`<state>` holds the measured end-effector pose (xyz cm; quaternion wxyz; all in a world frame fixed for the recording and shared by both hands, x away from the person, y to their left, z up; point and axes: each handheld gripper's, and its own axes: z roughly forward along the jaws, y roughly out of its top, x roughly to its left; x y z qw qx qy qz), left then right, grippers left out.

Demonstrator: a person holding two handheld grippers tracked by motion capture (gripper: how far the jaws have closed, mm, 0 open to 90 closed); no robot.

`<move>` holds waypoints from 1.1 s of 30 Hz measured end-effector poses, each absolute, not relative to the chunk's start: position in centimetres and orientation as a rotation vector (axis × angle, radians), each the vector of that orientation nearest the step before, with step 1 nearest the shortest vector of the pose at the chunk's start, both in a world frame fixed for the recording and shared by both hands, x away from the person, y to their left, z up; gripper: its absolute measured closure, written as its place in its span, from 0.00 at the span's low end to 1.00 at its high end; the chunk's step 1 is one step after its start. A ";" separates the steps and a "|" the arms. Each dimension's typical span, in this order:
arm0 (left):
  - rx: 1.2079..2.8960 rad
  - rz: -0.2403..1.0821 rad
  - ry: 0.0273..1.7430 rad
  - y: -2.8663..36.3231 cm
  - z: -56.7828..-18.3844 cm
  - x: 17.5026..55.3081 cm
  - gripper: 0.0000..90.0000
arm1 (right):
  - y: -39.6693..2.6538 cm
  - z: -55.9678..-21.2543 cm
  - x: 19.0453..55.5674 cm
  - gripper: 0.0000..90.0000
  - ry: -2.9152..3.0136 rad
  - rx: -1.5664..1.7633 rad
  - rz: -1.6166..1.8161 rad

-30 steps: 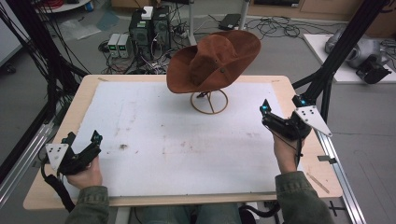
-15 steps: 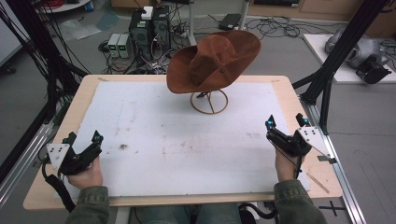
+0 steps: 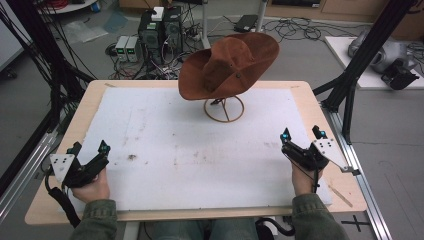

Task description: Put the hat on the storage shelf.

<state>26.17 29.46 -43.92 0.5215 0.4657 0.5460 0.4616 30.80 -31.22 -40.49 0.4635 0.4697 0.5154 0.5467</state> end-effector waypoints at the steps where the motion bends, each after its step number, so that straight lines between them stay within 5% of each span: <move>1: 1.118 1.105 1.307 29.5 -43.9 26.2 0.19 | -31.3 -40.5 30.8 0.04 1.268 1.153 1.349; 33: 1.110 1.101 1.305 29.4 -43.8 25.9 0.19 | -31.2 -40.9 30.8 0.04 1.282 1.227 1.355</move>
